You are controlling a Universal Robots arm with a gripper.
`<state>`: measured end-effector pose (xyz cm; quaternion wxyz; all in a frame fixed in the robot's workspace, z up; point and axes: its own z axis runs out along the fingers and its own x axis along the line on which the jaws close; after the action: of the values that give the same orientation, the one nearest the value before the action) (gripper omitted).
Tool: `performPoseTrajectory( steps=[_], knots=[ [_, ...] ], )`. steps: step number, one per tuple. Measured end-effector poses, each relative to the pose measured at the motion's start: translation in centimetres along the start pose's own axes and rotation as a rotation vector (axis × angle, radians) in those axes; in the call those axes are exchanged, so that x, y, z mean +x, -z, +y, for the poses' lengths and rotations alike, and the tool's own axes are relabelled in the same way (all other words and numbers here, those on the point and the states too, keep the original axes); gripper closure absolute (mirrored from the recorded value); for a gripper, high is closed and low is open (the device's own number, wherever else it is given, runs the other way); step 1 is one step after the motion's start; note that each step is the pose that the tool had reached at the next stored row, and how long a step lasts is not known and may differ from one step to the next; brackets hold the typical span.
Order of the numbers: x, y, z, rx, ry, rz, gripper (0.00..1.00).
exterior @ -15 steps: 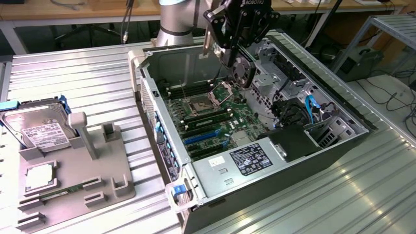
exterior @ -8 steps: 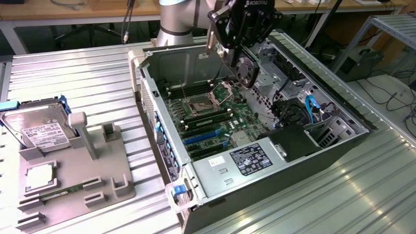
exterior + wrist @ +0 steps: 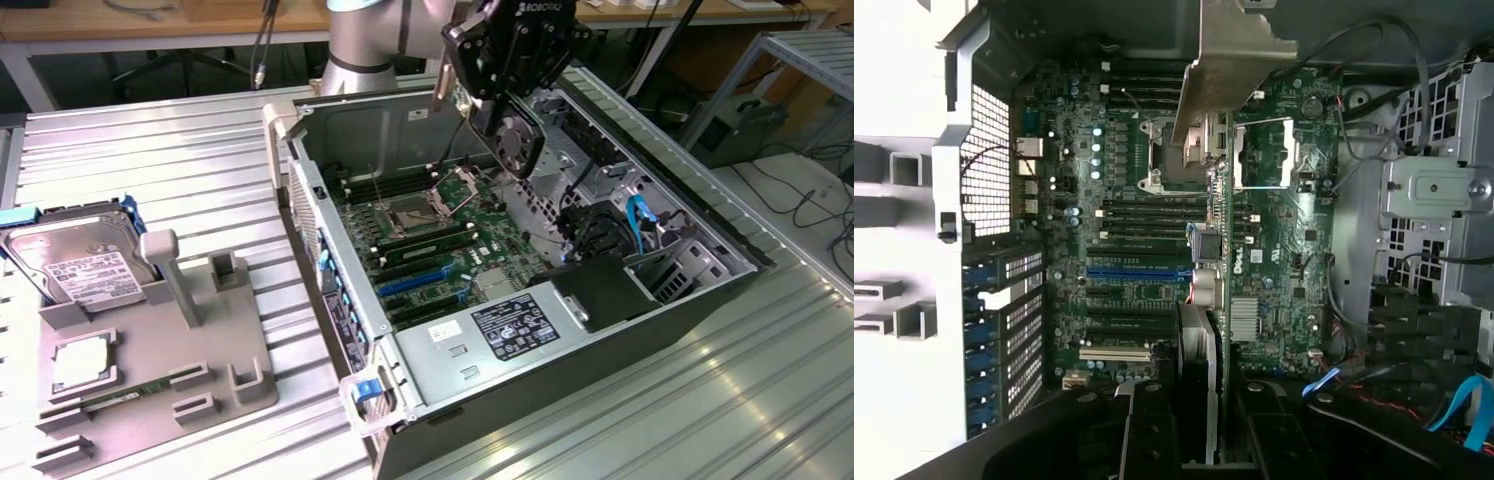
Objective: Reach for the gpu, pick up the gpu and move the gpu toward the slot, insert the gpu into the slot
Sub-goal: 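Pick up the gpu and move the gpu toward the slot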
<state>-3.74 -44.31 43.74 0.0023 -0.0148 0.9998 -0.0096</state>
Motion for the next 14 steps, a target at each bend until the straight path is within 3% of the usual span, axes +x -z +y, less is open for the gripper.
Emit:
performPoseTrajectory(
  steps=[14],
  knots=[
    [-3.1,-0.32,-0.05,0.0,0.0,0.0012,0.72]
  ],
)
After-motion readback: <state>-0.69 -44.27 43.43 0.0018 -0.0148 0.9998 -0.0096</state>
